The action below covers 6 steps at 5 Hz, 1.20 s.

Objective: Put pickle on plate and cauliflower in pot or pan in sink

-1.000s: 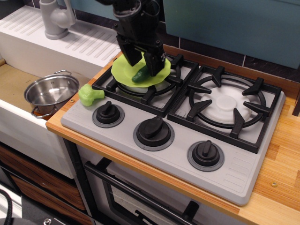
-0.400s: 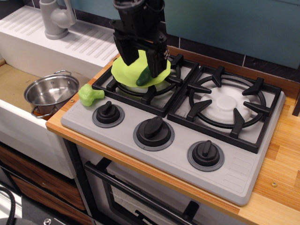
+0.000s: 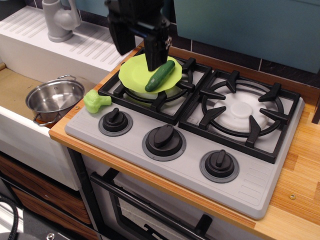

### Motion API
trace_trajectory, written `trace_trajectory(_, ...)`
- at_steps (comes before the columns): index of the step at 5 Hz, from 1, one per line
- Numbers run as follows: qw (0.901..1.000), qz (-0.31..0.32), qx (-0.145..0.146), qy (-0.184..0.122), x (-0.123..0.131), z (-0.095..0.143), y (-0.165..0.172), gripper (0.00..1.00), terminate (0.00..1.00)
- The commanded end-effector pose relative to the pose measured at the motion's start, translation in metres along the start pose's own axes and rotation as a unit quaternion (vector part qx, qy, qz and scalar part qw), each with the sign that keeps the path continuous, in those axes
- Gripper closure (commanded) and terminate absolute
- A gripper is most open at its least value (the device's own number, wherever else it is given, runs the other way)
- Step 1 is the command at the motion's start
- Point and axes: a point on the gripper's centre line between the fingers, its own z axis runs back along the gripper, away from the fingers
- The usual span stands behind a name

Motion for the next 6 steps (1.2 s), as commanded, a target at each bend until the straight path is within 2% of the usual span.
trace_trajectory(1, 0.9993, -0.005, 0.017, -0.034, 0.010, 0.022, 0.000, 0.00, 0.00)
trace_trajectory(3, 0.9993, -0.005, 0.017, -0.034, 0.010, 0.022, 0.000, 0.00, 0.00)
trace_trajectory(4, 0.9960, 0.052, 0.014, -0.071, -0.013, 0.016, 0.005, 0.00, 0.00)
trace_trajectory(5, 0.9920, 0.059, 0.039, -0.104, -0.032, 0.009, 0.020, 0.00, 0.00)
trace_trajectory(6, 0.9885, 0.064, 0.056, -0.125, -0.045, 0.005, 0.035, 0.00, 0.00)
